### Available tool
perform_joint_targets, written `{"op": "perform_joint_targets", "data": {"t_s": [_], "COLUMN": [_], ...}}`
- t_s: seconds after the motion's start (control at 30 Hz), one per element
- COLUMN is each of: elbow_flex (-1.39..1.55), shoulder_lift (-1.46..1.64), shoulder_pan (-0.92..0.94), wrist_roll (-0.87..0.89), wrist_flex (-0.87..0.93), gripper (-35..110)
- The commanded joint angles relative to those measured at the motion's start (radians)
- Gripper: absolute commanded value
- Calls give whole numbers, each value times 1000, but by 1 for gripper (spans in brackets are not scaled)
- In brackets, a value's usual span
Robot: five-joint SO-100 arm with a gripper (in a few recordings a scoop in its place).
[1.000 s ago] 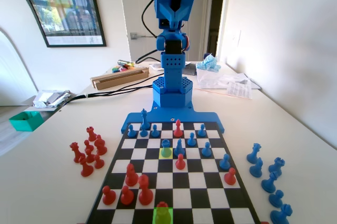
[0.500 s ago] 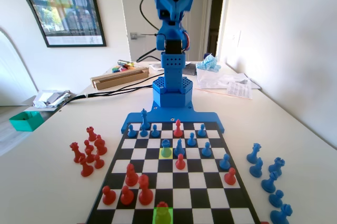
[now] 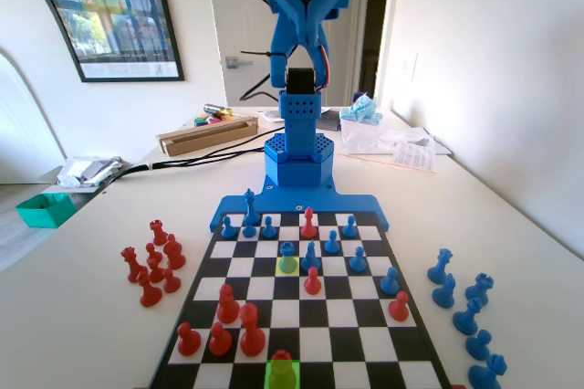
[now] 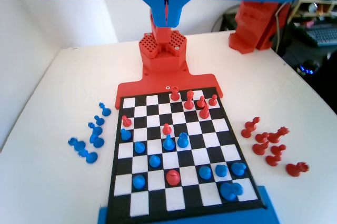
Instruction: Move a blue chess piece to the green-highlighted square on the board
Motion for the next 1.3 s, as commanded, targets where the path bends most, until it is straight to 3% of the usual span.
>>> {"op": "perform_joint_targets", "data": {"t_s": [0.0, 0.57, 1.07, 1.27], "elbow_flex": [-98, -316, -565, -604], "shoulder_lift": [-100, -627, -1012, -1092], "shoulder_pan": [25, 74, 81, 75], "wrist_roll": [57, 391, 466, 426], "wrist_flex": [-54, -187, -238, -244], "gripper": [1, 1, 1, 10]}}
